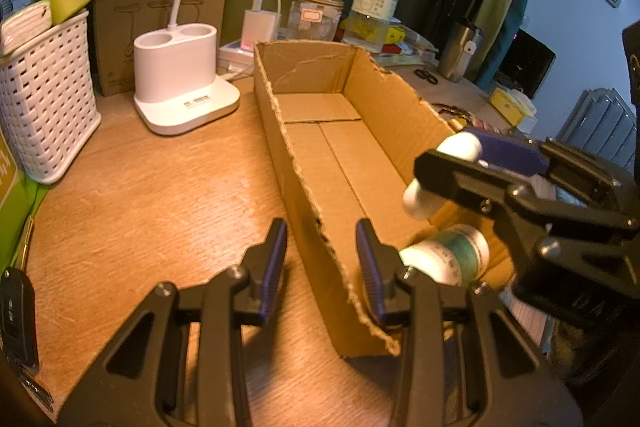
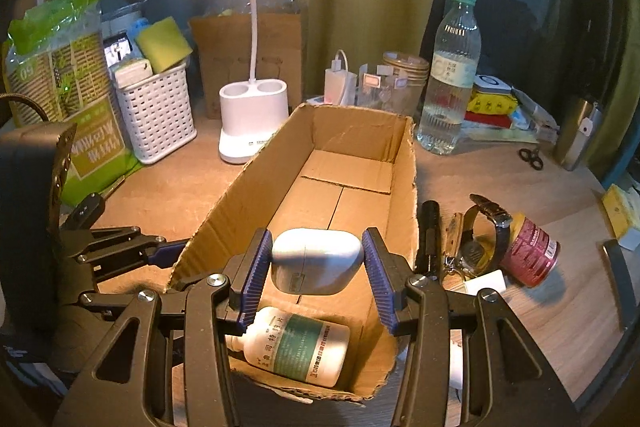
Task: Organize rigid objects
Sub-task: 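Lower the earbud case into the box and open the right tool, then move the right tool back to the white pill bottle on the desk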
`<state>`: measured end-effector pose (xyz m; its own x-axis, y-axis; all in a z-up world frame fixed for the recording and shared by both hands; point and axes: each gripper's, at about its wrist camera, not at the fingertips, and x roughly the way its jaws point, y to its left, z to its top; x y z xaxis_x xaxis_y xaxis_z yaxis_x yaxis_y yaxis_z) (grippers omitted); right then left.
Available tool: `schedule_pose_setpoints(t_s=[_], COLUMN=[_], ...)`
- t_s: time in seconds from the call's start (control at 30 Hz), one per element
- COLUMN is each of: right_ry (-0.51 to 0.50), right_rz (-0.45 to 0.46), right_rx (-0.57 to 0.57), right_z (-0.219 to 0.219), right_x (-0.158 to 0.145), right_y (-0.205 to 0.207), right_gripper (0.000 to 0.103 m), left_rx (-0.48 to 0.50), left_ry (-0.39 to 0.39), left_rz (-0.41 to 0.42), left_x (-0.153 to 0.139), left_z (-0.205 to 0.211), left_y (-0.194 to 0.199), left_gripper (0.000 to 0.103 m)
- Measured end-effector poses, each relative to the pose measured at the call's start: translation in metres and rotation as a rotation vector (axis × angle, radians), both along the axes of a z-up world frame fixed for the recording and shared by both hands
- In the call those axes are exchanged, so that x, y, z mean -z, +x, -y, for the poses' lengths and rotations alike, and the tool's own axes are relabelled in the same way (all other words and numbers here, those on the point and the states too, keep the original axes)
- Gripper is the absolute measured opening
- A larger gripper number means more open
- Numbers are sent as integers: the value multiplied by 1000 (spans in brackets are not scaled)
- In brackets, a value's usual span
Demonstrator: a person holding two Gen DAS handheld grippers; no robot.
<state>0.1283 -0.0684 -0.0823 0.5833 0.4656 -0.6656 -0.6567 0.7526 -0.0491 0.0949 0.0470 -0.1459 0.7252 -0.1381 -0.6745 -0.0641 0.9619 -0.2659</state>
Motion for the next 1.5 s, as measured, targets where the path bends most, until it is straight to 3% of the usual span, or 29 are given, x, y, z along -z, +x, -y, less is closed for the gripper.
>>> schedule_pose_setpoints(t_s=[0.63,0.77,0.87,1.5], right_ry=[-21,-11,-3,53], right_rz=[-27,-24,-21,36], right_rx=[-5,-8,3,127], right_z=[-3,-2,0,53], right_x=[8,5,3,-18], right_y=[4,3,4,12], right_gripper=[49,61,61,61], left_rx=[0,-1,-1,0], left_ry=[0,0,-1,1], left_rz=[0,1,0,-1], left_x=[0,0,0,0], left_z=[0,-1,-2,-1], left_y=[0,0,1,1], left_gripper=[37,37,38,38])
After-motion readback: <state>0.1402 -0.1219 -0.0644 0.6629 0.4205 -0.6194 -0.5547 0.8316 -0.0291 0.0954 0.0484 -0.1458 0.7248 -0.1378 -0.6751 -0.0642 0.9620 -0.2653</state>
